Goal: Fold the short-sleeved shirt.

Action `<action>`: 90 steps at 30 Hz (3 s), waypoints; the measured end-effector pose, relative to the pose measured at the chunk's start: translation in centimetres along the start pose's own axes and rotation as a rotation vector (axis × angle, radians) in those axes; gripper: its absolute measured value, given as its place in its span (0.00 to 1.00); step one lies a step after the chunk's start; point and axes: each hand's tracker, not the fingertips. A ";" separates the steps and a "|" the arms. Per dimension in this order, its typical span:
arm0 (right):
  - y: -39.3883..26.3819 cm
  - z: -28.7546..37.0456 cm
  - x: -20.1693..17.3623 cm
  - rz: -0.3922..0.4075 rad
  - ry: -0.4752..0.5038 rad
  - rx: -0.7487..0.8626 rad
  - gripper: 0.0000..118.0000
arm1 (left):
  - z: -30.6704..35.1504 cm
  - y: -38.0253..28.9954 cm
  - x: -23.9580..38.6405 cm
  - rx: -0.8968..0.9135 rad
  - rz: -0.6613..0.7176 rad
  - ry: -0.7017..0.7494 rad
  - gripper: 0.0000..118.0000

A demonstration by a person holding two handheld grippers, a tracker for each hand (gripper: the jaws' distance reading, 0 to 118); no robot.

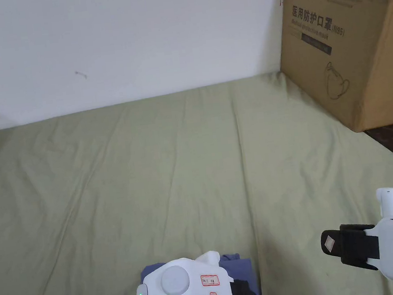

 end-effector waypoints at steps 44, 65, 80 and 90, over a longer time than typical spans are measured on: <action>-5.0 -14.7 -6.3 0.022 0.249 -0.464 0.00 | 21.4 -7.7 -2.7 0.639 -0.140 0.503 0.02; -5.7 -17.2 0.2 -0.086 0.218 -0.538 0.00 | 13.8 -1.7 -18.8 0.280 0.242 -0.361 1.00; -6.0 -17.3 0.8 -0.144 0.231 -0.542 0.00 | 7.4 0.1 -18.3 0.103 0.248 -0.419 0.21; -4.5 -14.2 -2.6 0.004 0.236 -0.458 0.00 | 11.6 -0.3 -14.3 0.220 0.099 -0.272 0.20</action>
